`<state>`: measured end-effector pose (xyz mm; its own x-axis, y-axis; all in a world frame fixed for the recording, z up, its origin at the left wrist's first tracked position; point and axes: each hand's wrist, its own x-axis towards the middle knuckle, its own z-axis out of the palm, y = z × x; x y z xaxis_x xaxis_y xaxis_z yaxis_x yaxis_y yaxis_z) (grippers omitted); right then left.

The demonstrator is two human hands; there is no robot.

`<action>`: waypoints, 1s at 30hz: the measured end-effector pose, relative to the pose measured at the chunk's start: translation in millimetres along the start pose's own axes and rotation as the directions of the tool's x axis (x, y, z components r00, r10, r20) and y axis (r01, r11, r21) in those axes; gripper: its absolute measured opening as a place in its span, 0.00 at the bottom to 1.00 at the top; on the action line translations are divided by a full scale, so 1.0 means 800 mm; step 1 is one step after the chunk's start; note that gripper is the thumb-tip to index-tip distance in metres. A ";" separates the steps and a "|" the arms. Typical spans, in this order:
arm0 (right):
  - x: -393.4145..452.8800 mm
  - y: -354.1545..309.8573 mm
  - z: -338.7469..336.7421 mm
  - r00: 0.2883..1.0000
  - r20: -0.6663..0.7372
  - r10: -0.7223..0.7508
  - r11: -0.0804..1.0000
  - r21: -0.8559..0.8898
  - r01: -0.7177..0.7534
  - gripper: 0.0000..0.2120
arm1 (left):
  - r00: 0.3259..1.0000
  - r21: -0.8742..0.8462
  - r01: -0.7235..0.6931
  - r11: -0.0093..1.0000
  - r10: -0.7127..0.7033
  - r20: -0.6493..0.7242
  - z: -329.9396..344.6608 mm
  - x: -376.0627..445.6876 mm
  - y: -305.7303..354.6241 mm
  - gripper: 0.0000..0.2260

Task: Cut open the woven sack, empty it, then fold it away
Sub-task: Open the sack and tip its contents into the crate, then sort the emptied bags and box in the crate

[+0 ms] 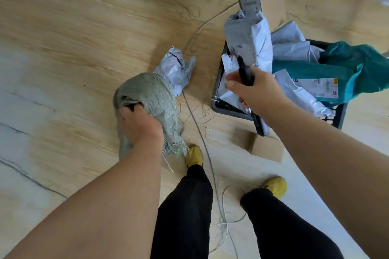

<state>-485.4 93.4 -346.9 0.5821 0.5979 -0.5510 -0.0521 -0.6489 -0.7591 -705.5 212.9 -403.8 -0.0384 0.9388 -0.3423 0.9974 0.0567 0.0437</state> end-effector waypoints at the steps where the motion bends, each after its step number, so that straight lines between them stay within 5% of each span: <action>1: 0.010 0.015 0.001 1.000 -0.019 0.000 1.000 0.001 0.000 0.05 | 1.000 -0.032 -0.003 0.999 0.003 0.007 0.021 0.003 0.008 0.16; 12: 0.130 0.174 0.018 0.942 -0.331 -0.060 0.997 -0.061 0.042 0.07 | 0.989 -0.235 -0.147 0.961 0.135 -0.067 0.251 0.058 0.077 0.17; 20: 0.225 0.199 0.035 0.834 -0.454 -0.313 0.940 -0.273 0.205 0.08 | 0.990 -0.419 -0.143 0.897 0.132 -0.056 0.352 0.136 0.176 0.12; 24: 0.236 0.202 0.034 0.807 -0.454 -0.377 0.919 -0.293 0.264 0.08 | 0.963 -0.587 -0.267 0.764 0.185 -0.197 0.342 0.158 0.227 0.10; 30: 0.229 0.190 0.021 0.810 -0.514 -0.282 0.959 -0.125 0.255 0.09 | 0.888 -0.732 -0.443 0.517 0.369 -0.276 0.291 0.124 0.248 0.09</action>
<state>-400.4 112.4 -569.1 0.9033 0.4256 -0.0541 0.1996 -0.5284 -0.8252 -497.6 237.9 -647.3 0.3170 0.9480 -0.0284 0.4885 -0.1376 0.8616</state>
